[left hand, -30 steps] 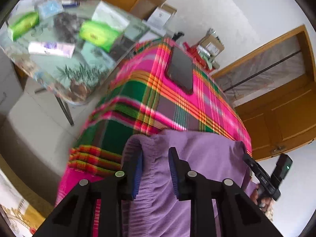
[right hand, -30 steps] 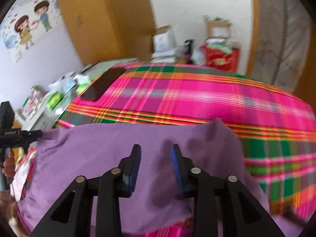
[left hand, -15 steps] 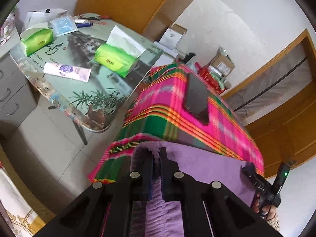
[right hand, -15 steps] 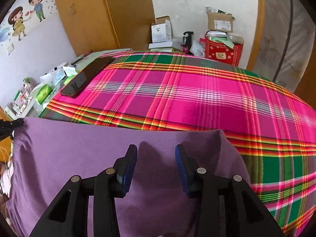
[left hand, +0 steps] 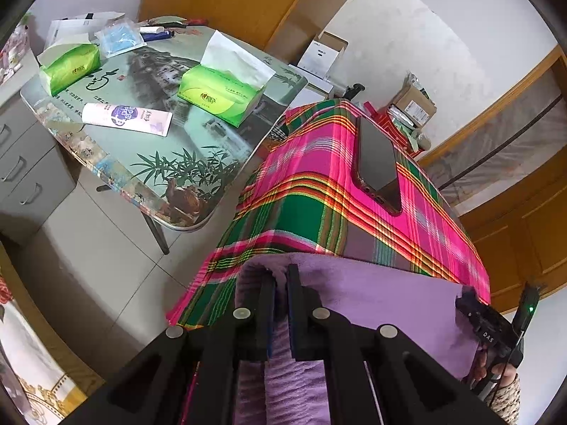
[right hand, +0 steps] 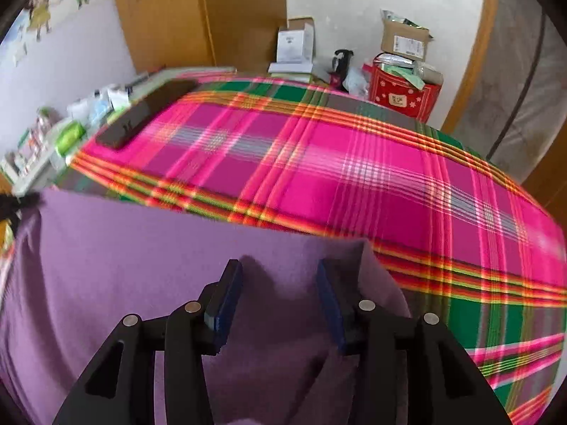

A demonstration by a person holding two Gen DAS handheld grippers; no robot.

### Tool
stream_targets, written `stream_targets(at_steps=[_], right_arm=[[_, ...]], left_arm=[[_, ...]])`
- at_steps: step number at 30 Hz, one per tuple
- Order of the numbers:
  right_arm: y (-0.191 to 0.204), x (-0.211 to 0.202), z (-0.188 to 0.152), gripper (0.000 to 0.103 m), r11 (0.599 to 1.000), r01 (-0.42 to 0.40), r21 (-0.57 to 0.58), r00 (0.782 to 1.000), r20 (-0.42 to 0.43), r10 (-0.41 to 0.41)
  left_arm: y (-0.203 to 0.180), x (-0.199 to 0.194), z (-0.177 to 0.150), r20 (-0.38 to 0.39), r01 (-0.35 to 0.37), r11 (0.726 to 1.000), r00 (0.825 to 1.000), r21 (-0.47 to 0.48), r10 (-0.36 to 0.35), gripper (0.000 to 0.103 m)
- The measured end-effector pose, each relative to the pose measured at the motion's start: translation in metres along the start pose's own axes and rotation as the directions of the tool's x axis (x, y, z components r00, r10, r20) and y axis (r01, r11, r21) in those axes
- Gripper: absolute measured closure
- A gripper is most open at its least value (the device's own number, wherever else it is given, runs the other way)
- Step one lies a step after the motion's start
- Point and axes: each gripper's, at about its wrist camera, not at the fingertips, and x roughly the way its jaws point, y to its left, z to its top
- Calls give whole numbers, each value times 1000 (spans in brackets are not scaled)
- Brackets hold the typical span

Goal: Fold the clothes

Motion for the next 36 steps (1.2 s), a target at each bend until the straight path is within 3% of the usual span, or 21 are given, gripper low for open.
stream_targets(at_steps=[2,4,7,13,15,17,19,25,26,27,28,30,34,36], right_arm=[[4,0,-1,58,1000,3,-15,1000,7,-3],[7,1,1,81,999,-18,-27,1000,5,18],[13,1,4,98,998,-32,-51,999,-7,31],[11,-8,13,101,999,17,-40,997,73,-14],[-1,-10,20,100,1000,7,-8,998,64,-6],[-11,-7,22,93,1000,-13,17,1000,23,13],[-20,-4,21,70,999,-22,28,1000,-16,23],[-18,1,8,67,1000,-26,-1,998,-56,26],[-15,1,8,67,1000,-12,-17,999,-51,11],[-15,0,8,75,1000,-4,-17,999,-50,3],[-15,0,8,101,1000,5,-10,999,-49,-6],[-17,-2,10,101,1000,21,0,999,-39,-21],[-22,-12,16,103,996,79,36,995,61,-81],[-24,-14,21,103,987,155,48,983,96,-159]], left_arm=[[0,-1,0,2,-1,1000,1000,3,1,97],[0,-1,0,2,0,1000,1000,2,0,97],[1,-1,0,2,3,1000,1000,-2,-3,97],[2,-2,1,2,7,1000,1000,-10,-7,97],[2,-2,1,1,8,1000,1000,-12,-8,97],[2,-1,1,-1,7,1000,1000,-13,-7,97],[2,0,1,0,7,1000,1000,-15,-7,97],[0,-1,0,0,-2,1000,1000,-10,2,97],[1,-1,1,-1,0,1000,1000,-12,0,97],[1,-1,1,-2,2,1000,1000,-15,-2,97],[1,-1,2,-2,3,1000,1000,-14,-3,97],[1,0,2,-3,4,1000,1000,-10,-4,97],[1,1,4,0,2,1000,1000,-20,-2,97],[1,2,5,4,7,1000,1000,-23,-7,97]])
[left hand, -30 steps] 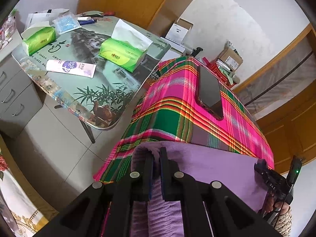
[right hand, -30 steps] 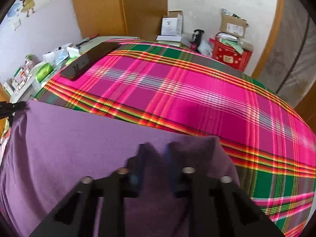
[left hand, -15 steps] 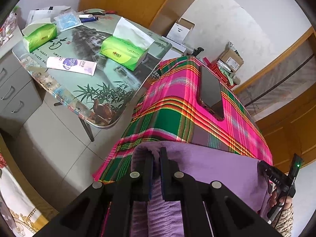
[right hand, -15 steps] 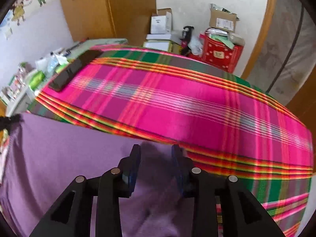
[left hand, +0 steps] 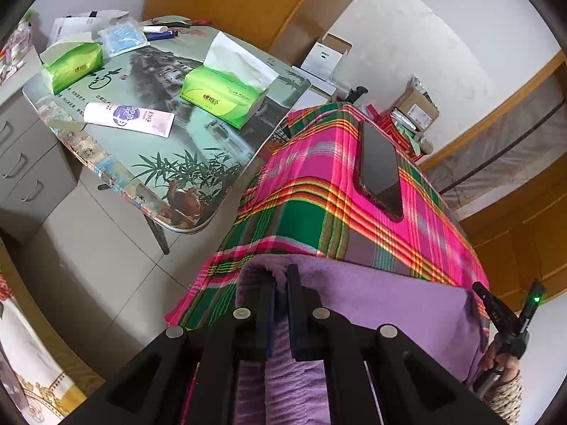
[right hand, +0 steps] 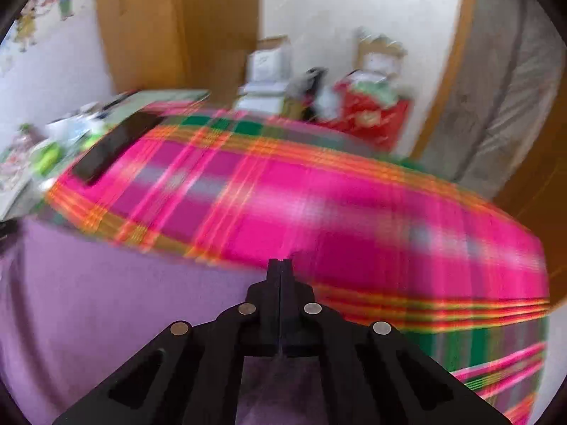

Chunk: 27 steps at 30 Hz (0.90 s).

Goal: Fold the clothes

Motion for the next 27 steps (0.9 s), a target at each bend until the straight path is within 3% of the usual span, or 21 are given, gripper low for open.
stream_targets(at_steps=[1,3,7,13,18,20,27], right_arm=[[-2,0,2,103,1000,26,9,1000,12,-26],[-8,3,1,103,997,-29,66,999,-21,31],[-12,-8,-8,103,997,-22,70,1000,-16,24],[-42,-51,-25,101,979,-82,188,997,17,80],[-63,-114,-59,93,968,-92,232,995,64,79],[-72,-141,-79,90,964,-95,250,993,90,74],[-97,-219,-168,77,945,-49,323,991,131,6]], left_arm=[[1,1,0,-2,-1,1000,1000,1,1,97],[1,1,0,-4,3,1000,1000,-1,-3,97],[0,-3,-3,-14,6,1000,1000,-4,-6,97],[-4,-40,-23,18,11,999,1000,35,-11,96],[-10,-86,-53,71,25,995,997,96,-32,92],[-17,-102,-69,78,43,991,996,126,-53,85],[-62,-113,-127,-39,141,949,990,281,-136,79]])
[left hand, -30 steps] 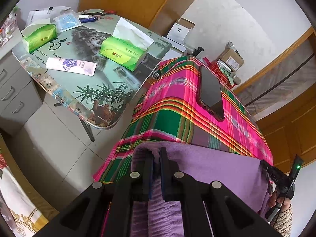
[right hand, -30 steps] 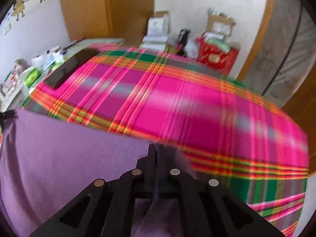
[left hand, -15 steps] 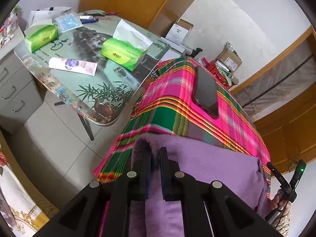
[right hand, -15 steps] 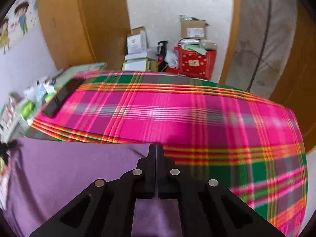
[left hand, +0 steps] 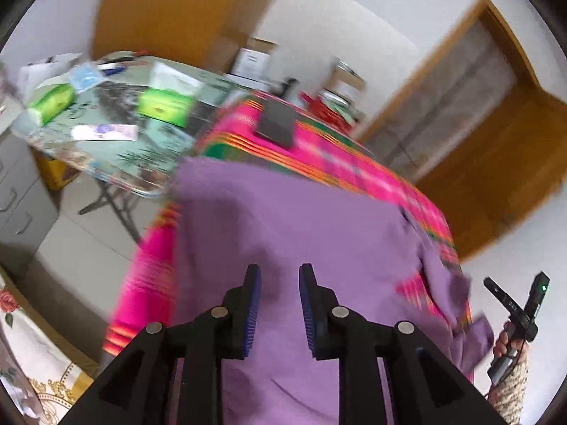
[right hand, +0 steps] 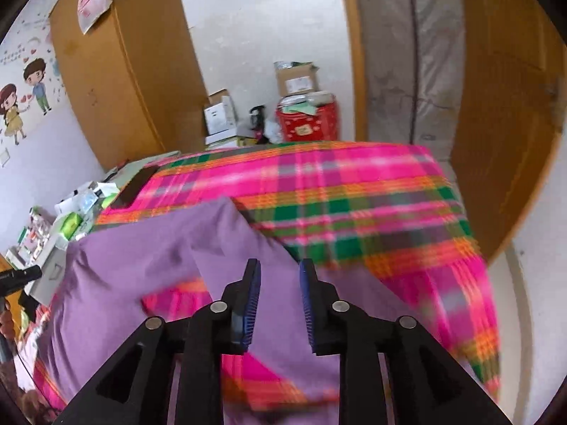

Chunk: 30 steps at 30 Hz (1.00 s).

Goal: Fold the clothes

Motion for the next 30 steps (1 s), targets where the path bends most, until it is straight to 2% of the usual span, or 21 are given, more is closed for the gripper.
stream_targets(at_steps=[5,7,10,15,19,22,25,28,30], right_arm=[[-31,-47,-59,73,997,62,33,998,13,-63],[-47,-60,-81,68,991,117,57,993,14,-118],[-74,-75,-111,66,973,192,125,980,18,-196],[-118,-84,-148,60,932,219,289,975,-22,-222],[-128,-86,-159,59,924,183,336,981,-8,-191],[-131,-83,-158,57,921,169,351,984,-4,-179],[-132,-87,-156,57,911,207,356,973,23,-231],[-134,-99,-151,57,911,185,369,968,92,-234],[-133,-103,-146,57,914,214,346,958,110,-265]], left_arm=[[-62,27,-28,-107,87,983,992,160,-70,77],[-85,37,-36,-142,119,970,986,211,-90,77],[-116,58,-52,-217,201,950,965,241,-149,77],[-153,91,-79,-330,279,924,926,263,-186,77],[-167,106,-92,-369,318,916,904,243,-217,77],[-172,114,-96,-382,324,919,897,227,-222,77],[-175,117,-99,-394,332,917,890,220,-228,77],[-176,121,-101,-401,335,921,886,201,-235,77],[-176,123,-101,-403,336,921,884,195,-237,77]])
